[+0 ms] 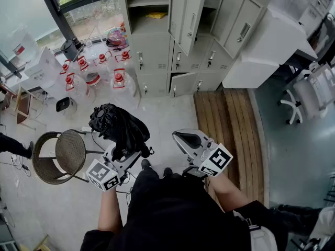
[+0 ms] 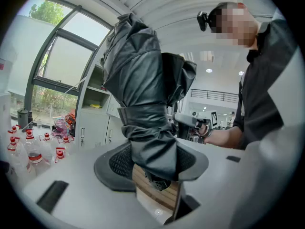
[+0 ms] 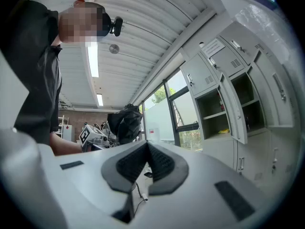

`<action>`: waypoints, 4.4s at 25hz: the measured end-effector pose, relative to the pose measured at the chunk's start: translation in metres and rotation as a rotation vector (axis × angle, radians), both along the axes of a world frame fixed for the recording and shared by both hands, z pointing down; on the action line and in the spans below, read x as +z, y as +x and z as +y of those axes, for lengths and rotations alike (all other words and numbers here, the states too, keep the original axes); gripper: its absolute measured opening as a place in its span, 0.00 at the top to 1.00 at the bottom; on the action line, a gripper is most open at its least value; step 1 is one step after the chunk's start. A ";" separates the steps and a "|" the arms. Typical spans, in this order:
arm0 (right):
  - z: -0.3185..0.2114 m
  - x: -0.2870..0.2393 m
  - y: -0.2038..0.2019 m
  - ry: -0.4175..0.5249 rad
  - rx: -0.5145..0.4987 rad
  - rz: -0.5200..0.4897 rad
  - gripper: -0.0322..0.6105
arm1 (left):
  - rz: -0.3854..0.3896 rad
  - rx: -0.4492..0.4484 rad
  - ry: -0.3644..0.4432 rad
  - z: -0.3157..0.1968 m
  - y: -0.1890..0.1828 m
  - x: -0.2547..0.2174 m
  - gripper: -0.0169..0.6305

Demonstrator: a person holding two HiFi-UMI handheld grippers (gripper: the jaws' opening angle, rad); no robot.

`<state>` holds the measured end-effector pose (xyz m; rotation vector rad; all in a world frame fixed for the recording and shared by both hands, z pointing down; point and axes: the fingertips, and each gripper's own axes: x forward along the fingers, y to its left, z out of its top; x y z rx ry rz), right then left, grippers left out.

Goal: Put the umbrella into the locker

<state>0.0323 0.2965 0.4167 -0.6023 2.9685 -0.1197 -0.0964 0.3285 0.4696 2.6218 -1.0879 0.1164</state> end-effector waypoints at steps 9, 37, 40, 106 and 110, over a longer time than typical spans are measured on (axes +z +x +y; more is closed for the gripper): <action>-0.008 0.004 0.002 -0.011 0.030 0.003 0.93 | -0.007 -0.007 0.007 -0.005 0.000 -0.002 0.65; -0.007 0.018 0.018 -0.058 0.094 -0.051 0.93 | -0.007 -0.007 -0.023 0.012 0.010 0.003 0.65; -0.010 0.022 0.014 -0.068 0.098 -0.048 0.93 | -0.007 -0.014 -0.024 0.007 0.005 0.004 0.65; -0.452 0.005 -0.035 0.000 0.059 -0.021 0.93 | 0.024 0.035 -0.120 -0.488 -0.001 0.009 0.65; -0.458 0.007 -0.032 -0.015 0.026 -0.034 0.93 | 0.027 0.030 -0.155 -0.508 0.000 0.013 0.65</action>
